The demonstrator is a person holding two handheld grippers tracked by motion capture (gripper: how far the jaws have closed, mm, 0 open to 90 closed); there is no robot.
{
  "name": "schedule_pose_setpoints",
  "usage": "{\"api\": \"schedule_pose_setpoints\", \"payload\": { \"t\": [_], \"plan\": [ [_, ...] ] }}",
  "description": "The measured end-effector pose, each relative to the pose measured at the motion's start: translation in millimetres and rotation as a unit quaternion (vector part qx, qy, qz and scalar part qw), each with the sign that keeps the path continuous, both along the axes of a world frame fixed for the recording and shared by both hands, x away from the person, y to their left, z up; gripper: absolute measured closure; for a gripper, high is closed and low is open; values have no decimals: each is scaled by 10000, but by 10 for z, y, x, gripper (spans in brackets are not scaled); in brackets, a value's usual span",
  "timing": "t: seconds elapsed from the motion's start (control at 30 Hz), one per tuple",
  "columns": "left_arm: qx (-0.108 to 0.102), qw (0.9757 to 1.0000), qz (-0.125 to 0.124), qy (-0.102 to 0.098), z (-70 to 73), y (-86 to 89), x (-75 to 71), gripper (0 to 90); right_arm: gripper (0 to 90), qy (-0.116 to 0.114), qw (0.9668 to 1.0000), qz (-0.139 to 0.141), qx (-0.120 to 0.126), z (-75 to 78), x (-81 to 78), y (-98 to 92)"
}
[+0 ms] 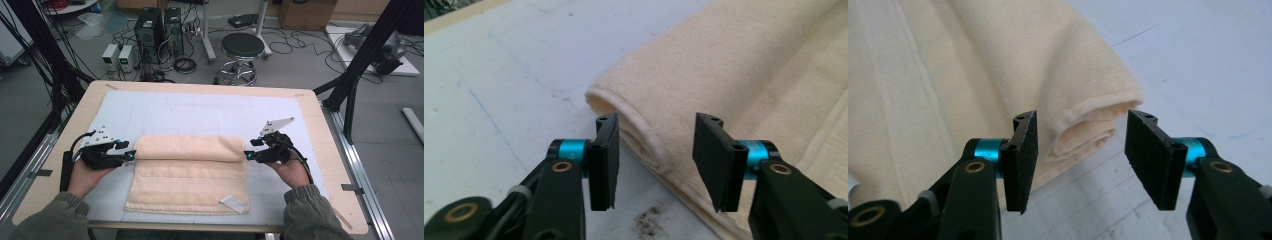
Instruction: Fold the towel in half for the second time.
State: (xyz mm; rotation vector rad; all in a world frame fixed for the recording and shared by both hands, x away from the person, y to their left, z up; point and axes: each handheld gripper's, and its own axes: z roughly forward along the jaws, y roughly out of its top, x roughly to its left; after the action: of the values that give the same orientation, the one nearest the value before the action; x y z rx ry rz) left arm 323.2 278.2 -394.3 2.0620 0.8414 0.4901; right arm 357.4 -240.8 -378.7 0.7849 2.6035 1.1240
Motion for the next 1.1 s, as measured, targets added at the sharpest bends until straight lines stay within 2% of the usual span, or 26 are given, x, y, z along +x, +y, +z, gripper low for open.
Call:
{"api": "schedule_pose_setpoints", "payload": {
  "t": [0.1, 0.17, 0.37, 0.53, 0.8, 0.97, 1.1],
  "plan": [
    [-66, 9999, 73, -37, 41, 19, 62, 472, 411, -5, 9999, -87, 65, 9, 33, -23],
    [-92, 9999, 110, 7, 48, 11, 125, 441, 394, -12, 9999, -128, 98, 10, 66, -11],
    [-93, 9998, 152, 50, 5, -53, 255, 415, 362, -59, 9998, -86, 176, -38, 159, 105],
    [-46, 9997, 208, 73, 5, -85, 268, 412, 347, -30, 9999, -73, 148, -87, 203, 188],
    [-124, 9995, 285, 15, 46, -135, 307, 412, 327, -25, 9998, -62, 166, -76, 189, 225],
    [-70, 9992, 374, 94, -33, -141, 409, 394, 325, 8, 9996, -93, 254, -97, 247, 280],
    [-95, 9987, 437, 257, -143, -145, 522, 367, 318, 145, 9996, -118, 205, -171, 389, 375]
  ]
}}
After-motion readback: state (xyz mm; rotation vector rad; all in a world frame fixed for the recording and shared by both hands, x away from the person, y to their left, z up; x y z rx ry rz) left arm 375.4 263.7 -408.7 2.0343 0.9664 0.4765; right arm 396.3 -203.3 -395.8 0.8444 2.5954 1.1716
